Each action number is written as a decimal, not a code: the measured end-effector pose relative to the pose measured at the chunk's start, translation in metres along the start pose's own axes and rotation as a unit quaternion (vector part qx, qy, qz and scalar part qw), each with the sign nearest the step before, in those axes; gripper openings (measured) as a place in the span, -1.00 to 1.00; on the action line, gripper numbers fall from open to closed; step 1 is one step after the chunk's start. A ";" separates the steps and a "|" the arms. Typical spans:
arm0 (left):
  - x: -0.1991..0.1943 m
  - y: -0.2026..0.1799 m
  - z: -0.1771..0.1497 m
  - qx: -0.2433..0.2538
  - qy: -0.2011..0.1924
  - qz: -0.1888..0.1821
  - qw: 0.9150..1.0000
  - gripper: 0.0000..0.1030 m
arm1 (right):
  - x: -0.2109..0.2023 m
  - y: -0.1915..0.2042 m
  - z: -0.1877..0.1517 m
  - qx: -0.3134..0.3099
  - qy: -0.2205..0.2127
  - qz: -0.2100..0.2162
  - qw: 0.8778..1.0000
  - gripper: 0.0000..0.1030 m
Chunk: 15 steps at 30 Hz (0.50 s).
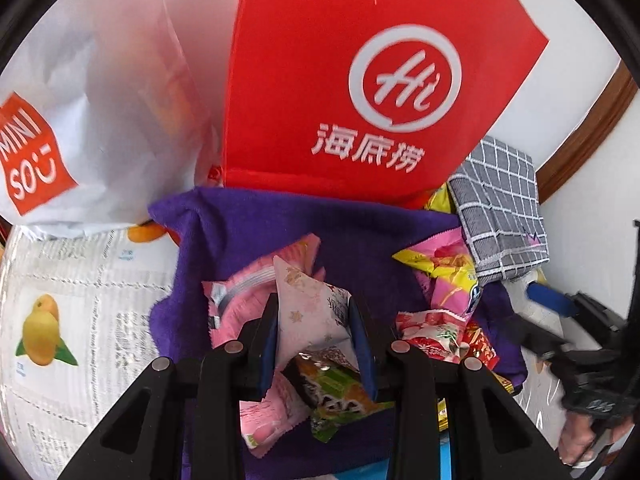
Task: Organize snacks
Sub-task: 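Open the left tool over the towel while the right tool releases the strawberry packet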
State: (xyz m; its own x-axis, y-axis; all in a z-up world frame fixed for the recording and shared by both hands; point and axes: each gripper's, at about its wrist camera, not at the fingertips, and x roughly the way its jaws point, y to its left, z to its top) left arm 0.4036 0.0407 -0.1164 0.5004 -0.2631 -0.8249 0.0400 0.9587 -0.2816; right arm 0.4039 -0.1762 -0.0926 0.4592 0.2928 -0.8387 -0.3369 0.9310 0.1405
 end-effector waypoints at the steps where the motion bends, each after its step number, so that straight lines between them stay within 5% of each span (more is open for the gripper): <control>1: 0.004 -0.001 -0.001 0.001 0.005 -0.002 1.000 -0.39 | -0.004 -0.001 0.001 0.002 -0.005 0.002 1.000 0.46; 9: 0.009 -0.008 -0.008 0.011 0.013 -0.006 1.000 -0.34 | -0.039 0.000 0.004 -0.001 -0.055 0.003 0.998 0.46; 15: -0.005 -0.001 -0.011 0.004 0.020 -0.010 1.000 0.16 | -0.053 0.013 0.004 -0.016 -0.076 0.001 0.997 0.46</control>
State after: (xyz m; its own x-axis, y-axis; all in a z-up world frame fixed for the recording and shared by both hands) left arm 0.3912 0.0399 -0.1175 0.4642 -0.2857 -0.8384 0.0568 0.9542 -0.2937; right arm 0.3784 -0.1789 -0.0449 0.5763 0.3264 -0.7493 -0.3621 0.9239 0.1239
